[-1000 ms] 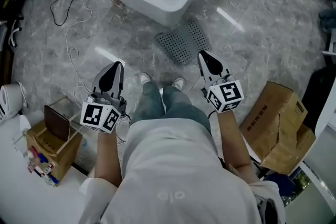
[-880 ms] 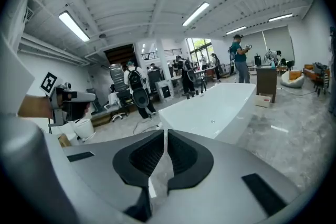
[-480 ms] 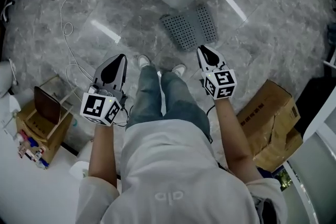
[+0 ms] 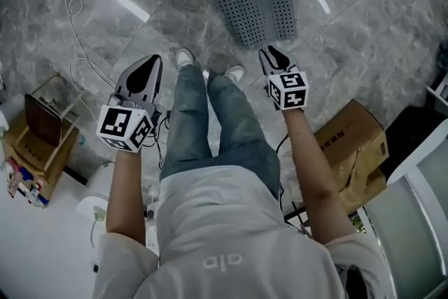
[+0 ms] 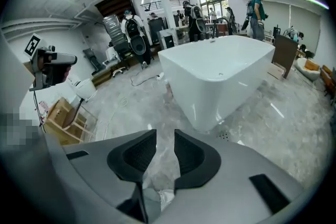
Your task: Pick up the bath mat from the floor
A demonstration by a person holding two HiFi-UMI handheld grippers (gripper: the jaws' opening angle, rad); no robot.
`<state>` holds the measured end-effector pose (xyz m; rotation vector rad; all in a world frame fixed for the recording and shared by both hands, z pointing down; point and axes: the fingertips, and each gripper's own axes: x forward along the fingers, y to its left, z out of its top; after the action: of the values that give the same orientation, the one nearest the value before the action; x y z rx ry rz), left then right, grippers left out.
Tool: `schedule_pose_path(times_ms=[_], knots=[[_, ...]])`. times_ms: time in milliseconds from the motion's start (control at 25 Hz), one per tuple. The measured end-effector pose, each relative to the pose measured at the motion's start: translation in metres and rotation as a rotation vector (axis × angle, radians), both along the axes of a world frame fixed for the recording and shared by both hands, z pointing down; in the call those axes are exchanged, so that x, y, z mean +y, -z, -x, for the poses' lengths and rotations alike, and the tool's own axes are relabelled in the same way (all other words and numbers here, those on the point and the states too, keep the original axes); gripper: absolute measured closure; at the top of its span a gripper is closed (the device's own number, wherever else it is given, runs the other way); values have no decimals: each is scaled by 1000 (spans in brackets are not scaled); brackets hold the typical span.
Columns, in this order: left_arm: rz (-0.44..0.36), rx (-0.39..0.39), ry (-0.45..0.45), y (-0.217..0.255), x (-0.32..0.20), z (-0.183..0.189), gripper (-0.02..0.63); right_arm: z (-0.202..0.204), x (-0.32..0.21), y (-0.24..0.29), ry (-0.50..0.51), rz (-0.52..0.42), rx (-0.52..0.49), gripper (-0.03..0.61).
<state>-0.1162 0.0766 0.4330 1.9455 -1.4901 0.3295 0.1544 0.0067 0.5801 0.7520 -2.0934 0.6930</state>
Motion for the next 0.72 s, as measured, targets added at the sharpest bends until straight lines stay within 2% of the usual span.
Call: schedule_pose_path(times_ms=[240, 720], knots=[[80, 13, 27, -72, 15, 10, 598, -5, -3, -85, 18, 64, 80, 403], [212, 76, 78, -217, 24, 17, 598, -17, 7, -238, 42, 181, 200, 333]])
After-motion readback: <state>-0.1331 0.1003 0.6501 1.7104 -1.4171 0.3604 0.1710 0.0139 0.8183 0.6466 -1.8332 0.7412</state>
